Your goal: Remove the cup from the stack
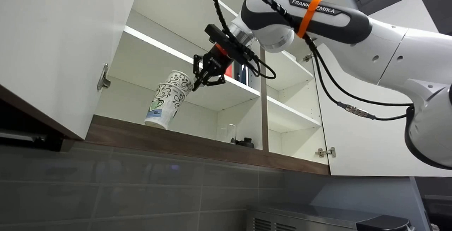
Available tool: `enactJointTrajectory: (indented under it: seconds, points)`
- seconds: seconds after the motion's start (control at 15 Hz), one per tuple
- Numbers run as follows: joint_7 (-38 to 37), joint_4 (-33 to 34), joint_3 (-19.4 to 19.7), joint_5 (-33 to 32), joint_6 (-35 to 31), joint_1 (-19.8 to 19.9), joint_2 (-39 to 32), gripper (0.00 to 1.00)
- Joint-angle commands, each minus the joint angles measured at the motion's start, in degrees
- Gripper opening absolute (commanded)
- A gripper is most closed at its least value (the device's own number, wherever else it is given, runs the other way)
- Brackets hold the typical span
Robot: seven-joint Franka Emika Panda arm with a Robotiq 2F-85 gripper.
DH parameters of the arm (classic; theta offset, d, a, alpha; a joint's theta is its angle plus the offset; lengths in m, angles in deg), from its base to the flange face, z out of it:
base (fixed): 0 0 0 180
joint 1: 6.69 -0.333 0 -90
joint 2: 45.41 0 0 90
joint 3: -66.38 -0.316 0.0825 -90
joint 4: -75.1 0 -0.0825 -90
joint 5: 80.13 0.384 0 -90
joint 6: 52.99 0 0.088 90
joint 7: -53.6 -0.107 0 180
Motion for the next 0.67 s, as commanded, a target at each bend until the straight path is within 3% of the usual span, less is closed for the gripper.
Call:
enactJointTrajectory:
  seconds: [0.0, 0.6]
  points:
    - [-1.96, 2.48, -0.08, 0.44, -2.27, -0.21, -1.55, 0.01]
    - [-4.79, 2.59, -0.41, 1.64, -7.59, 0.14, -1.73, 0.01]
